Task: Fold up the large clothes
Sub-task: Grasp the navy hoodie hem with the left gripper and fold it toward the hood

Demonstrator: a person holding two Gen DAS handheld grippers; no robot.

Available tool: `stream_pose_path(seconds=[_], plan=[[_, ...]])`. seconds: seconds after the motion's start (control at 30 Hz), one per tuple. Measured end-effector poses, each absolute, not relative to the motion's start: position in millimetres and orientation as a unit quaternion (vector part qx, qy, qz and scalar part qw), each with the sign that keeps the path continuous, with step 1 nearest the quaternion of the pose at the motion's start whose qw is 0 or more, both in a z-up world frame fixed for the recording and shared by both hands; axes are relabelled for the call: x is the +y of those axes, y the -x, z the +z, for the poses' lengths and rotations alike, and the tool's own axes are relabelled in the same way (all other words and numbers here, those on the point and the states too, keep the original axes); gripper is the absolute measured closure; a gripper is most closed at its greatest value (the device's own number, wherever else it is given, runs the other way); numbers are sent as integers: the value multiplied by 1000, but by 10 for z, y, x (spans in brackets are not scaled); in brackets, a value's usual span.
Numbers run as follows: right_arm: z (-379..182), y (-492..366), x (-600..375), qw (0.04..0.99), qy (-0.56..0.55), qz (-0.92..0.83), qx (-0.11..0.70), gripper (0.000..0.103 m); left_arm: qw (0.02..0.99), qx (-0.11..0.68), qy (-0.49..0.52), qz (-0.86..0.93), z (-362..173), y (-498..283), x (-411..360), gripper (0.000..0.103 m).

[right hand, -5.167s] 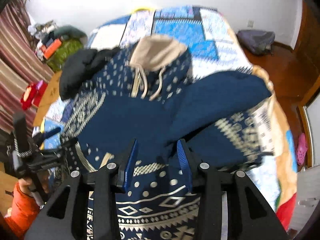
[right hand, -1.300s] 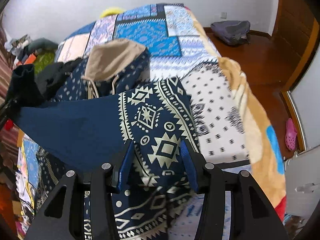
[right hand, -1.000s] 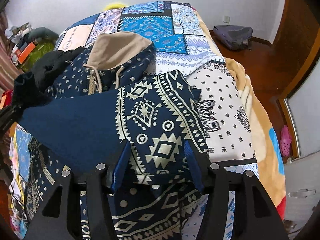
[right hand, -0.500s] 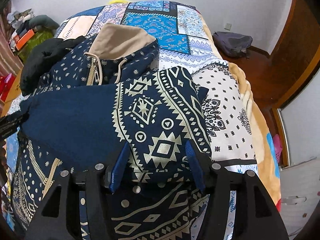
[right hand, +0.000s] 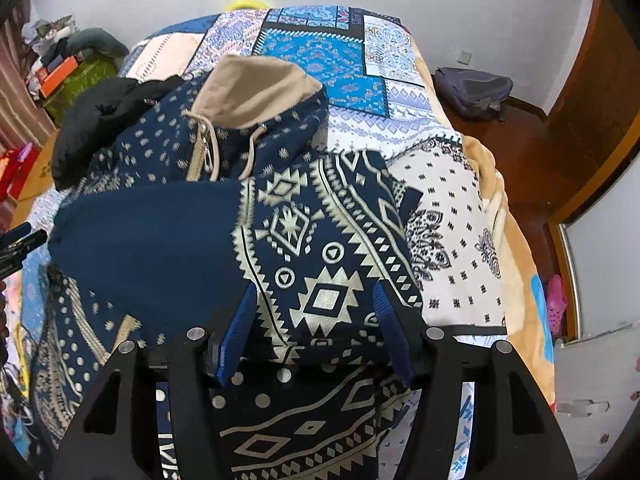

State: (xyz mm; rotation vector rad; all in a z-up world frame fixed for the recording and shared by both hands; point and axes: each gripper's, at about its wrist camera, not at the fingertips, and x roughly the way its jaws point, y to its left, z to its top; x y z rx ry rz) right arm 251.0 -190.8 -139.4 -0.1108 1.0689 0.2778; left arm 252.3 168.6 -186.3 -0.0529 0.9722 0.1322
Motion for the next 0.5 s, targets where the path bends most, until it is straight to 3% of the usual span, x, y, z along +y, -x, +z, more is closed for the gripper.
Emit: stream_pose_path(seconds=[0.5], plan=[[-718,-3056,-1833,889,18,161,429,47,923,384,21,6,-896,-3424,1236,22]])
